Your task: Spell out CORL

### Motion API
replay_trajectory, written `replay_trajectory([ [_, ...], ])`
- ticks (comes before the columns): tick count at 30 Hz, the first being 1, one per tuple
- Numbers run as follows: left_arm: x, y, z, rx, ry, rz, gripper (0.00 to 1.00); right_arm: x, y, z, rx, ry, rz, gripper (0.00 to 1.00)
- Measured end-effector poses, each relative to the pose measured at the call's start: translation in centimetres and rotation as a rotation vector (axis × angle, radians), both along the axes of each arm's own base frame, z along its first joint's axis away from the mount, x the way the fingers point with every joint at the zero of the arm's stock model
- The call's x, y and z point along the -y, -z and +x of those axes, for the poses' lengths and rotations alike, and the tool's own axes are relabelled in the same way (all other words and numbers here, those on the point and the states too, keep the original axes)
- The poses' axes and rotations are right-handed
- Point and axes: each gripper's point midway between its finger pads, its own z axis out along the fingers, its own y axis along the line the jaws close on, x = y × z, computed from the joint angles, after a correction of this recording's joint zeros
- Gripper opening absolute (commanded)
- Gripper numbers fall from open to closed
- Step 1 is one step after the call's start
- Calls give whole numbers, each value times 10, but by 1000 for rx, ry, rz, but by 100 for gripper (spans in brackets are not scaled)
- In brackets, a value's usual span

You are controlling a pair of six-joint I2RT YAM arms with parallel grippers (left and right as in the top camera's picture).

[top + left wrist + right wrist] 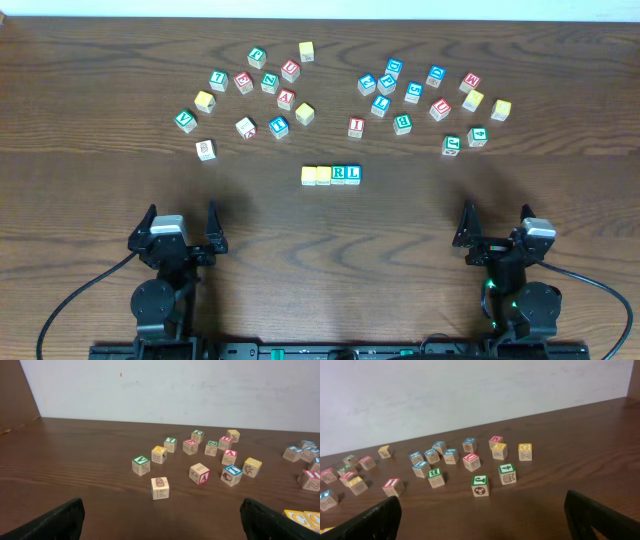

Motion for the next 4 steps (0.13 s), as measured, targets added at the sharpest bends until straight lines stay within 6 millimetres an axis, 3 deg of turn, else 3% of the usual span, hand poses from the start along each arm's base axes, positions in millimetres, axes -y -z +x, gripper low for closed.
replay_trajectory([
  [4, 0, 0, 0, 0, 0, 0, 98, 0, 0, 0, 0, 0, 0, 99],
])
